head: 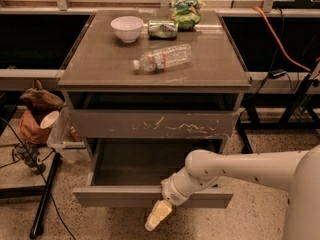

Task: Open middle drawer

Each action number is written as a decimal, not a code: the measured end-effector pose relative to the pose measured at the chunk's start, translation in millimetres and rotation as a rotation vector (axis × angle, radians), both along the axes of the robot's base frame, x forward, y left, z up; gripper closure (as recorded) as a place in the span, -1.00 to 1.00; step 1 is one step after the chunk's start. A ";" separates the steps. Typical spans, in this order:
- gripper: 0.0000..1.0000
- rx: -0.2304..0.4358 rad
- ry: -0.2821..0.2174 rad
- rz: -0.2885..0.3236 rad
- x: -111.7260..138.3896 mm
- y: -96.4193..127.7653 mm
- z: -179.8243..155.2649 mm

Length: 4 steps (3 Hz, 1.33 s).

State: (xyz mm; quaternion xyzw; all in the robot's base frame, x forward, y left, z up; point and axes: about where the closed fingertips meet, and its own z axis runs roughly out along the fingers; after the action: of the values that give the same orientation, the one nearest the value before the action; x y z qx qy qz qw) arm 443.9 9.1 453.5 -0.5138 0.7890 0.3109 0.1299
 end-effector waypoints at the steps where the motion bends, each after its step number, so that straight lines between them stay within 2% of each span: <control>1: -1.00 0.012 0.037 0.018 -16.9 6.6 -1.8; 2: -1.00 0.012 0.037 0.018 -16.9 6.6 -0.3; 4: -1.00 0.015 0.064 -0.014 -40.1 2.9 7.5</control>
Offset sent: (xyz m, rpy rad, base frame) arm -0.1376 -0.0010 0.0260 -0.0009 0.2162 -0.0322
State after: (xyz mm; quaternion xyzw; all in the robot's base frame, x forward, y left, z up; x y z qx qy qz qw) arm 403.8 12.0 461.0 -0.4971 0.7938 0.3324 0.1104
